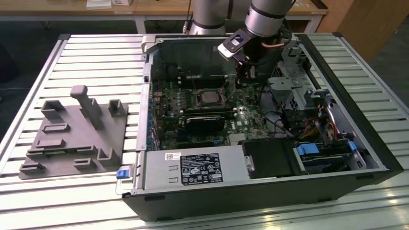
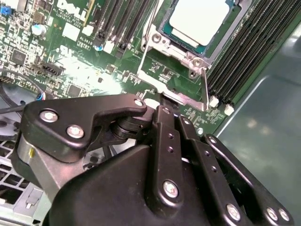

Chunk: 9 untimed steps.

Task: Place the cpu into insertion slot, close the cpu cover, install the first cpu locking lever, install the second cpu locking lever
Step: 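Close the cpu cover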

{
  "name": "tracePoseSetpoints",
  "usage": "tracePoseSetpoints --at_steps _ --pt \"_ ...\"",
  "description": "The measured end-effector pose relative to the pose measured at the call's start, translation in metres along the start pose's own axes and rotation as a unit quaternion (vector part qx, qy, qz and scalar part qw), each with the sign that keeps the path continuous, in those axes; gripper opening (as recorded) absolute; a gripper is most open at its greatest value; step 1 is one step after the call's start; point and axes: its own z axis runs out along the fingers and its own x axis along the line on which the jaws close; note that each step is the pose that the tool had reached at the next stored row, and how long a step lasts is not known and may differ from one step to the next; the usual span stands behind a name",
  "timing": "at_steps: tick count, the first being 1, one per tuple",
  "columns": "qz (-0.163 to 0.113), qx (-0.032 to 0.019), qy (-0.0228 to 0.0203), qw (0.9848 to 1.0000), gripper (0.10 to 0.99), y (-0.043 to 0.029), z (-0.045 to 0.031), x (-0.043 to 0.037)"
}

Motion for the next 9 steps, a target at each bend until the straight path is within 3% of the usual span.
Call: tracePoseSetpoints --at_steps 9 --pt "0.000 -0.0017 0.0002 1.0000 0.106 -0.0255 0.0032 -0.0007"
